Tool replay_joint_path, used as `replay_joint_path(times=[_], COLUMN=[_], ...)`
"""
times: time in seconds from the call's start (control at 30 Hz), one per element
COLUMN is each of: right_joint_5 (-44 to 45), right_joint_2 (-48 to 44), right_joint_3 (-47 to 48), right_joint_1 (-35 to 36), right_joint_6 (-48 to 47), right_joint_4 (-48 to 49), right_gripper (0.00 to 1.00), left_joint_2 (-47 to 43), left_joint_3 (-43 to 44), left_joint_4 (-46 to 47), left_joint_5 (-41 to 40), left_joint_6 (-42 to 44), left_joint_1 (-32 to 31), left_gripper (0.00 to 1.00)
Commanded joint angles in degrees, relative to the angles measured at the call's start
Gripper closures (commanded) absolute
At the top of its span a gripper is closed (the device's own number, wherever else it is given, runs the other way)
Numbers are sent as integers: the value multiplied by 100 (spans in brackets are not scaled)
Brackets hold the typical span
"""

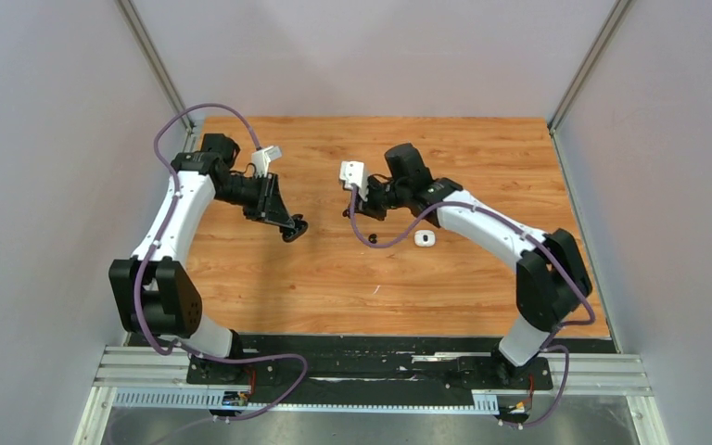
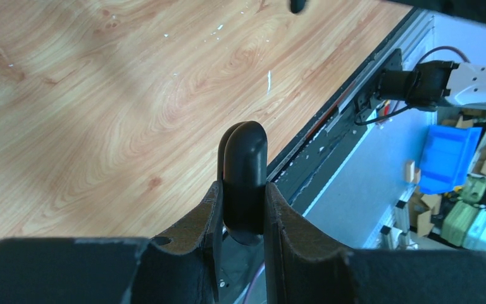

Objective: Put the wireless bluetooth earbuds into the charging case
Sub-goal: Pick up the earbud from the center of the board, then place the earbud in the charging case.

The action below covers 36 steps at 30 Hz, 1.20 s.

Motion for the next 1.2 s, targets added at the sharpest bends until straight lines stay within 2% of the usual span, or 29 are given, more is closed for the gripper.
replay_joint_path(times=[0.0, 0.07, 0.23, 0.53, 0.83, 1.17], right_joint_5=[182, 113, -46, -636, -1116, -892], right_joint_2=[-1255, -1576, -2046, -1982, -1708, -1278], right_joint_3=[-844, -1273, -1999, -2078, -1915, -1926], right_joint_1=[270, 391, 777, 983, 1107, 1323], right_joint_6=[-1209, -1623, -2570, -3218, -2994, -2853], right_joint_4=[1756, 2490, 3358, 3532, 3364, 4064], right_gripper=[100, 100, 100, 100, 100, 100], left_joint_2=[132, 205, 239, 197, -92, -278], left_joint_3=[53, 70, 183, 214, 168, -37], left_joint_4=[341, 479, 745, 1060, 1178, 1327], left_joint_5=[280, 296, 90, 263, 139, 298], left_joint_6=[-710, -963, -1344, -2000, -2107, -2311], left_joint_1=[5, -39, -353, -551, -551, -551], left_gripper=[100, 100, 100, 100, 100, 100])
